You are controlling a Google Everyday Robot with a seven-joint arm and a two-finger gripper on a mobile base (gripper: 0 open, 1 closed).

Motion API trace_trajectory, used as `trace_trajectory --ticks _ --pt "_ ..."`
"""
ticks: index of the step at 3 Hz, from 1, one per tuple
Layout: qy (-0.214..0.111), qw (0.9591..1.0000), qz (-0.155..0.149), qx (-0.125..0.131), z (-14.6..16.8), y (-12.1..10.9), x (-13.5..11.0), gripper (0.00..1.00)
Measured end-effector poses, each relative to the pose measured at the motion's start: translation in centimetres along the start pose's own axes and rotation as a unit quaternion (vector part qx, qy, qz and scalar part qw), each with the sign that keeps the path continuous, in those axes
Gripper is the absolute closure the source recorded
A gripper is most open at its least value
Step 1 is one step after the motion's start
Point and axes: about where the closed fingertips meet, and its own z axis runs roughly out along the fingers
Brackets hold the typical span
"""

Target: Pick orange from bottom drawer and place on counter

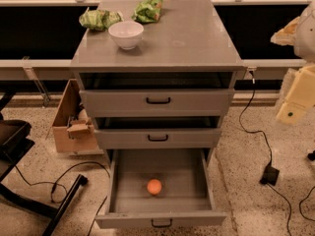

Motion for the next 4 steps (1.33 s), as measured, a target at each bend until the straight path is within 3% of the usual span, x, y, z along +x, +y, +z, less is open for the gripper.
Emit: trace_trajectory --ticks 2,3,4 --pt "-0.005 1.0000 -0.002 0.003 1.5 -0.2 -1.0 0.00" --pt "-0.019 0.9997 0.011 0.007 7.9 0.3 -3.5 0.00" --pt "-0.023 0.9990 0.018 0.034 12.8 0.5 -4.8 0.00"
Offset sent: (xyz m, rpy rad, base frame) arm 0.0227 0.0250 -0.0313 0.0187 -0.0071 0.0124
